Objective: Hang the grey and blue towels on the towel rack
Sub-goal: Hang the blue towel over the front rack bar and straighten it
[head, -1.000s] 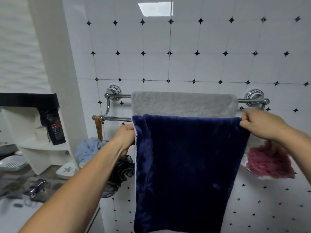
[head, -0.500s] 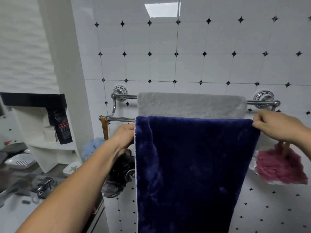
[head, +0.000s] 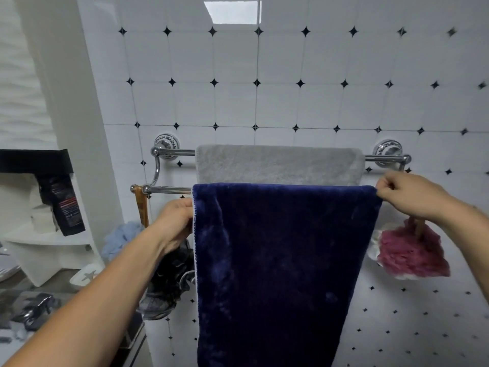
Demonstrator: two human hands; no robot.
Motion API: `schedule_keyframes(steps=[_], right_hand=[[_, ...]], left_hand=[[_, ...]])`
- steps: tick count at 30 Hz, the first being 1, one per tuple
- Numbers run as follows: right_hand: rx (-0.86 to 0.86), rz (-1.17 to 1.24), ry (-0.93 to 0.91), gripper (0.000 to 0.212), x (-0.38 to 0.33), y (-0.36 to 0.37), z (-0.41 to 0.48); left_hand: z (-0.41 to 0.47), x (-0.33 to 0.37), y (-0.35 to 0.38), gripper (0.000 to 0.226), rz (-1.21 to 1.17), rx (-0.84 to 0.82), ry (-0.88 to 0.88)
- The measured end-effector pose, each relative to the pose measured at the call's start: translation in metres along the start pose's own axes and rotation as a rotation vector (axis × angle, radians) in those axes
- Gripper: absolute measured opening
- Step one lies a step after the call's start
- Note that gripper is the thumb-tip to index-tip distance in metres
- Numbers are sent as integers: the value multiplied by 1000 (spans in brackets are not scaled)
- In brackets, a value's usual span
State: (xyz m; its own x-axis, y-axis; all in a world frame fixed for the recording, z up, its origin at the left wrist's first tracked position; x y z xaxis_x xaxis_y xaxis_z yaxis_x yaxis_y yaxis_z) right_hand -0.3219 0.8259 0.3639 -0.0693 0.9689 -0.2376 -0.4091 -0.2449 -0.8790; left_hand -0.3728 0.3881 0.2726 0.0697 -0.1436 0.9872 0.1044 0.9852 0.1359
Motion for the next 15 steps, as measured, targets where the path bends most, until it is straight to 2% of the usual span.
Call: schedule_keyframes(steps=[4, 6, 7, 9, 11, 15], right_hand=[[-9, 63, -90, 14, -11, 4, -1], [-7, 40, -80, 16, -8, 3, -1], [2, 15, -72, 17, -6, 1, 0], [13, -37, -35, 18, -2, -4, 1], [27, -67, 5, 18, 0, -6, 3], [114, -44, 67, 17, -5, 0, -6]], left_hand=[[1, -2, 6, 12, -213, 41, -48], [0, -7, 5, 35, -403, -7, -100], [0, -6, 5, 45, -423, -30, -102], [-1, -3, 3, 44, -243, -3, -41], [-2, 2, -2, 27, -42, 84, 45], [-7, -1, -11, 17, 76, 134, 47]])
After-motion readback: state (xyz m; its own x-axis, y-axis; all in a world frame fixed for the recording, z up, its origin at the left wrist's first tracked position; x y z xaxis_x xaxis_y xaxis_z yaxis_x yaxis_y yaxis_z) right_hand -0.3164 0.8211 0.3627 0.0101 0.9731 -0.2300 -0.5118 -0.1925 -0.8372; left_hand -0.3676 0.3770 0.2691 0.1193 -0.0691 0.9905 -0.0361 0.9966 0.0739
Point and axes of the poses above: each hand's wrist, its own z-axis towards the middle knuckle, its own y-axis out of the palm, x = y × z, the point moved 6 cm from there along z, towards the middle knuckle, and after that the axes turned 4 degrees about -y, right-handed, at the moved point
